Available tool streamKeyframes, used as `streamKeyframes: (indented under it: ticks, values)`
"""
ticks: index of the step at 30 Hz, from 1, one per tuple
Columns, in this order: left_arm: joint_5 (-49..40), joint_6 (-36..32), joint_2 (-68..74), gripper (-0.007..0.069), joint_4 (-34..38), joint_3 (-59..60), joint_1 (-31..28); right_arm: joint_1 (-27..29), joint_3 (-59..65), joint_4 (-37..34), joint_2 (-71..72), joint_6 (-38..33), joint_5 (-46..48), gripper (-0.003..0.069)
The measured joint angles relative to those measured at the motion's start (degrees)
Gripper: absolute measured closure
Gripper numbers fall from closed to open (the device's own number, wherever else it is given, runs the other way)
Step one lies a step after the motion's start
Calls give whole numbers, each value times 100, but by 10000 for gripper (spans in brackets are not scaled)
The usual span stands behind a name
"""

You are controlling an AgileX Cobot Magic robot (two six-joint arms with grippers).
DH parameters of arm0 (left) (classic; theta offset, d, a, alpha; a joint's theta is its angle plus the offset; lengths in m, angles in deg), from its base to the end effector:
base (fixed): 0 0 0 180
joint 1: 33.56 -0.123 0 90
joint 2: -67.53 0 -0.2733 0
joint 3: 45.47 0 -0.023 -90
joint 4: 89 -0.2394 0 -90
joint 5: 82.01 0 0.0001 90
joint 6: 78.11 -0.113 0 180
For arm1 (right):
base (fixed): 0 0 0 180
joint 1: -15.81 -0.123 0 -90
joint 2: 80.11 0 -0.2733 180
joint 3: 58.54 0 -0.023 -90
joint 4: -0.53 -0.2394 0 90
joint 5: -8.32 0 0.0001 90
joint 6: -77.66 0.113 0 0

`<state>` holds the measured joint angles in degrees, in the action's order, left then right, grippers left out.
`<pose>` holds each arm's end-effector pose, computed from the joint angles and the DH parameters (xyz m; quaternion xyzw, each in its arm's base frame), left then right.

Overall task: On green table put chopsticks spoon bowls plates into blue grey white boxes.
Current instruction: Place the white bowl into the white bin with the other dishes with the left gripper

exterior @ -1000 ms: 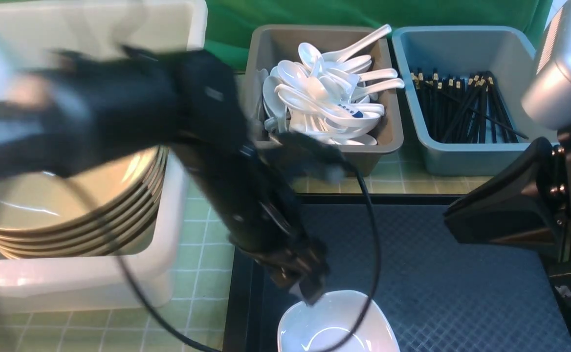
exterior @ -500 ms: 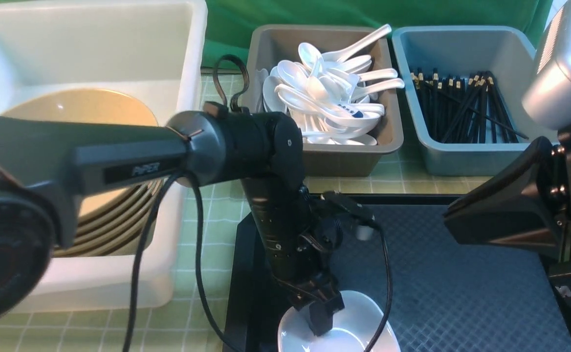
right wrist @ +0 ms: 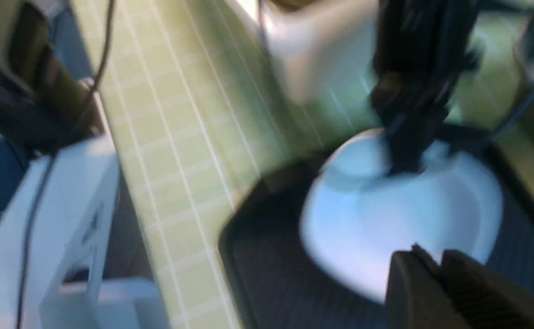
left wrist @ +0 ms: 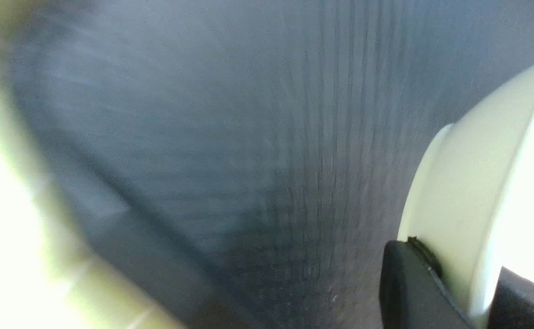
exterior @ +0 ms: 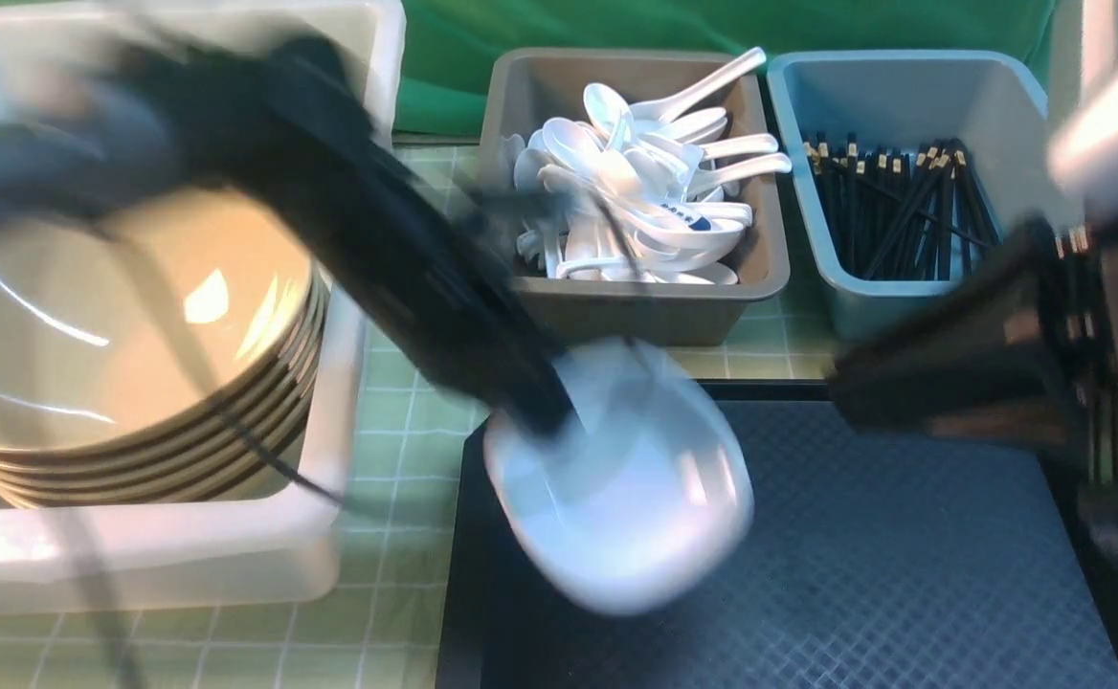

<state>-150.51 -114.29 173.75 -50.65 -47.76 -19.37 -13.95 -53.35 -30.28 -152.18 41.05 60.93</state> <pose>0.3083 -0.1453 0.2601 0.3106 0.8954 -0.2952 0.1209 0.1752 0.1532 0.3981 -0.4305 0.7619 0.2347 0.4232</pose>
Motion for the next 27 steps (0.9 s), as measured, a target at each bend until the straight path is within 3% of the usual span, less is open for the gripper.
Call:
streamKeyframes:
  ticks: [2,3,4,7,8,9,10,14,20,27]
  values:
    - [-29,176,-666,610,284,0,-925,0,-518,-77,-303,-77,59,566]
    - [-28,222,-723,610,297,0,-1014,0,-695,-93,-375,-86,78,566]
    - [-47,423,-1112,610,344,0,-1737,0,-1064,-143,-653,-86,166,566]
    - [-116,922,-1863,610,198,0,-3116,-183,-2122,-303,-1401,-115,369,562]
    - [-129,987,-1903,610,161,0,-3299,-206,-2190,-313,-1452,-116,380,562]
    - [-140,1123,-2095,610,54,0,-3661,-340,-2525,-352,-1710,-130,440,562]
    - [-179,1466,-2362,610,-253,0,-4458,-601,-3039,-397,-2133,-194,523,562]
    - [-224,2232,-2701,610,-1138,0,-5571,-1167,-3974,-463,-3052,-279,669,561]
    - [-320,3262,-2437,610,-2773,0,-5749,-1381,-4367,-443,-3663,-249,850,559]
    - [-113,4050,-1581,610,-3272,0,-5712,-1375,-4417,-429,-3547,-237,952,559]
